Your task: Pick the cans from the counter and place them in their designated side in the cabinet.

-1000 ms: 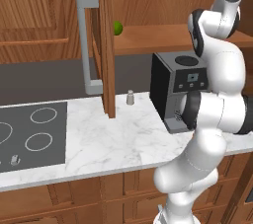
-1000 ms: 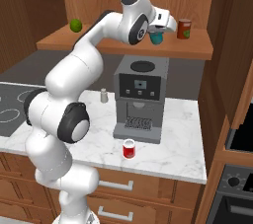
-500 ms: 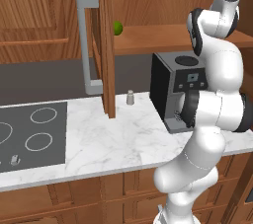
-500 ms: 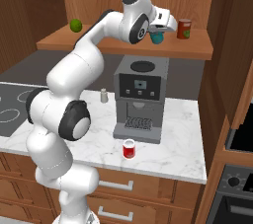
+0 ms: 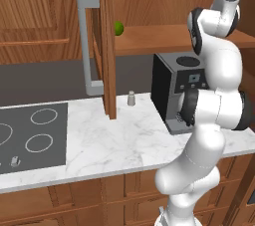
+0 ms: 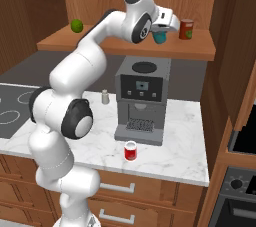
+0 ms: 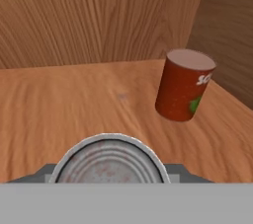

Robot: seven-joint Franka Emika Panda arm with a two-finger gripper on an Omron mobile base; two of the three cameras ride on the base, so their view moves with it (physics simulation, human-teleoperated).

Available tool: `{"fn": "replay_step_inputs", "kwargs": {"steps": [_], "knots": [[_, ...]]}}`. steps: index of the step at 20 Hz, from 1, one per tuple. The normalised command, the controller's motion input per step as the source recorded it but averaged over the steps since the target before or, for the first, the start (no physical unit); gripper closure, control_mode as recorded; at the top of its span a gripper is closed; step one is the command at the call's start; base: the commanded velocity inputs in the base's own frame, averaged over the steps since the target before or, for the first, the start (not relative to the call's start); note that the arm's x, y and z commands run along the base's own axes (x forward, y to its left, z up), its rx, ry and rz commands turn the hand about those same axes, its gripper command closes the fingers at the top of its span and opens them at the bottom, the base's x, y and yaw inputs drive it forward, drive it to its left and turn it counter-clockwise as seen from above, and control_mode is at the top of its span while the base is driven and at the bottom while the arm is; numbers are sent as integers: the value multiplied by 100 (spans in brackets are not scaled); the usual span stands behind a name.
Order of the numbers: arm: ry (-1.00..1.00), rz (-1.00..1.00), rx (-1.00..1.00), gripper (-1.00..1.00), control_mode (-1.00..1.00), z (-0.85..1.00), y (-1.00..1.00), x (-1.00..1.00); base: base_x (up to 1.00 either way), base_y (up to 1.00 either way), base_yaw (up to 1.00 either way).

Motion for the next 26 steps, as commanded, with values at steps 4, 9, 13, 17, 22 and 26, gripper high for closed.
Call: {"fn": "replay_step_inputs", "kwargs": {"steps": [4, 9, 13, 17, 22, 26], "knots": [[0, 0, 0, 100, -100, -13, -7, 18, 0, 0, 0], [0, 0, 0, 100, -100, -14, -8, 17, 0, 0, 0], [0, 0, 0, 100, -100, -14, -7, 16, 0, 0, 0], [0, 0, 0, 100, -100, -15, -7, 15, 0, 0, 0], [0, 0, 0, 100, -100, -15, -5, 13, 0, 0, 0], [0, 0, 0, -100, -100, -14, -2, 9, 0, 0, 0]]}}
